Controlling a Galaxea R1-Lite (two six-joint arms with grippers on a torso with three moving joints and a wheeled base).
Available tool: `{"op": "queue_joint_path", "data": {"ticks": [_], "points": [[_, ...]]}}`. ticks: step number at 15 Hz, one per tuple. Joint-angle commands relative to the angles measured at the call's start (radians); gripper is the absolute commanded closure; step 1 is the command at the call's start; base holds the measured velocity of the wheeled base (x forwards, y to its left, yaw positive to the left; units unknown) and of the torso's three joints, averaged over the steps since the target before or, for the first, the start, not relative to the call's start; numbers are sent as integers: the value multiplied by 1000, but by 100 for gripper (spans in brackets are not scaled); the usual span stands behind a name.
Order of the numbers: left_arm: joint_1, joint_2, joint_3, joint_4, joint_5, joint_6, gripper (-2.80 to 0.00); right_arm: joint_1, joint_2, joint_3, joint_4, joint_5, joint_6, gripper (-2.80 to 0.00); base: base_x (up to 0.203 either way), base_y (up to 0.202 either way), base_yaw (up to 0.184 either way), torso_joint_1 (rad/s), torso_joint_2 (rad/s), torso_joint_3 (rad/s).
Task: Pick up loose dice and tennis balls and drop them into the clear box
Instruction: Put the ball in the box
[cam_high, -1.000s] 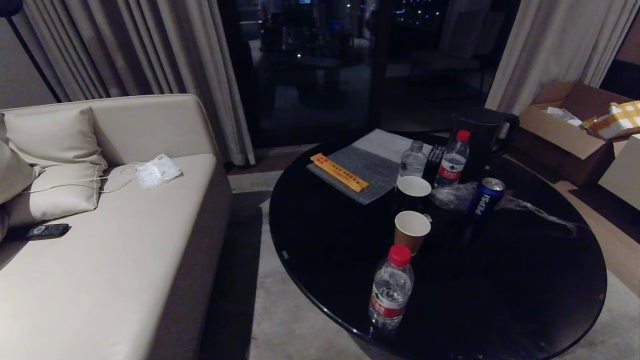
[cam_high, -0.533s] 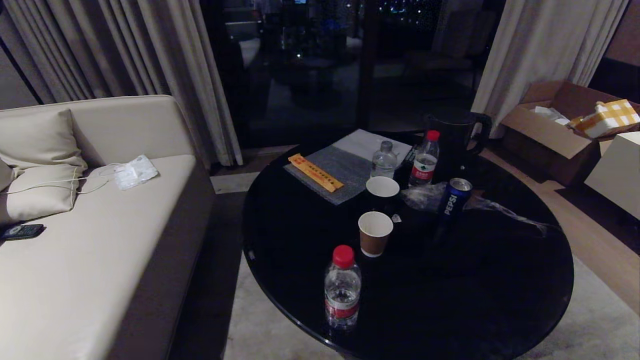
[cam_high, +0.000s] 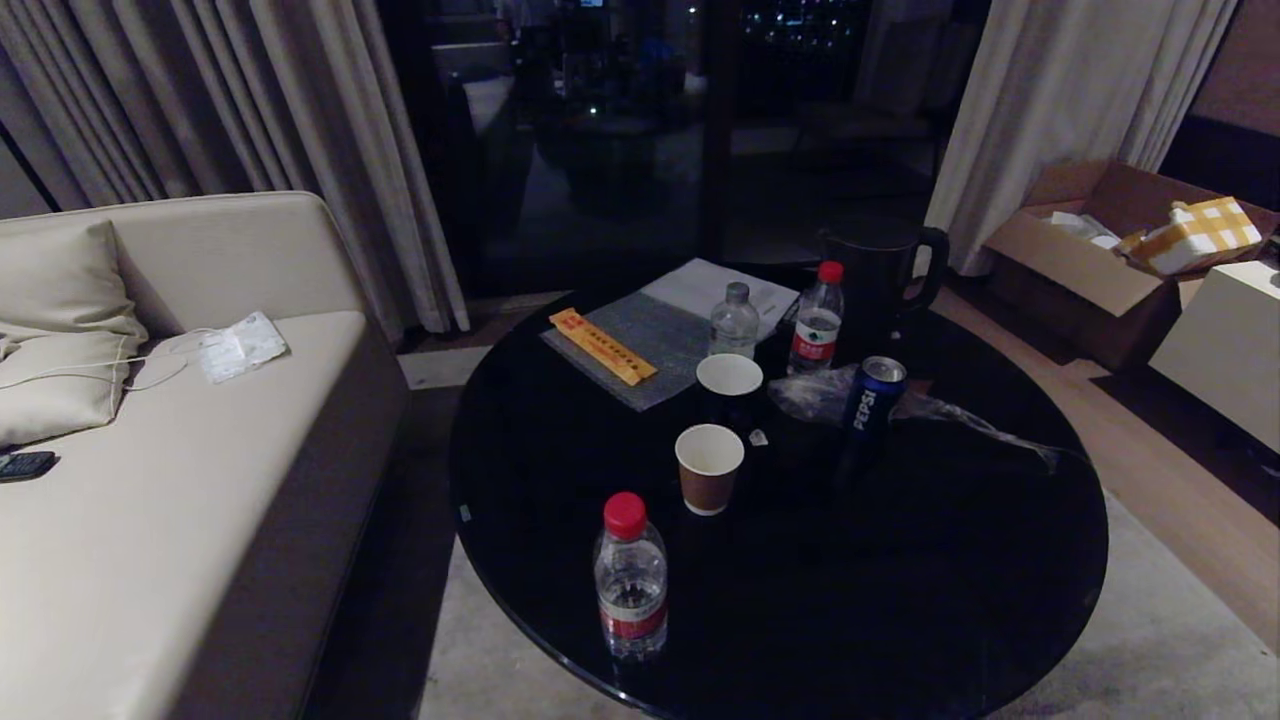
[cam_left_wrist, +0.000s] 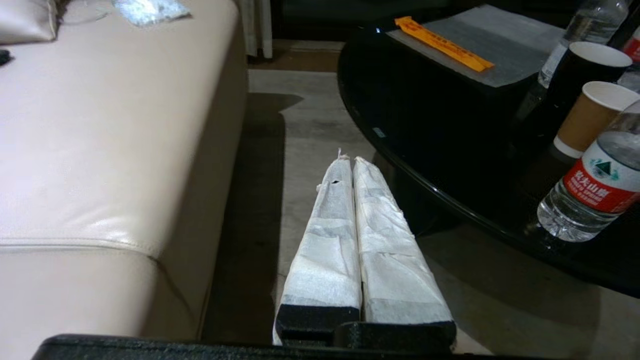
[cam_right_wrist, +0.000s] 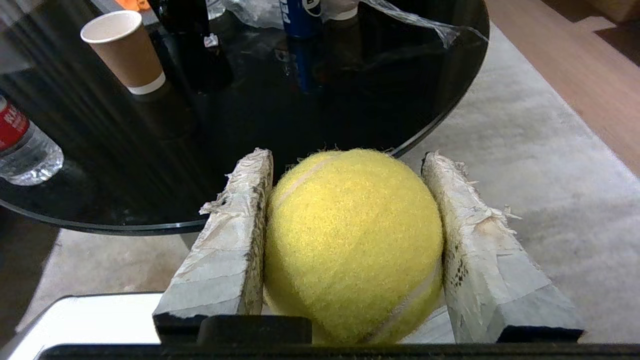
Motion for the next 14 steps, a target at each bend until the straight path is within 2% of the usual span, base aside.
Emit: {"op": "queue_joint_path", "data": {"ticks": [1,5,14], "points": [[0,2,2,0,0,-3,0,1,2,-1,1,0,0,0,0,0,0,0,0,0],[0,2,2,0,0,-3,0,2,2,-1,1,0,0,0,-21,0,0,1,0,1],[0,2,2,0,0,-3,0,0,2,0,1,0,0,0,-170,0,-2,2,3,3]]}}
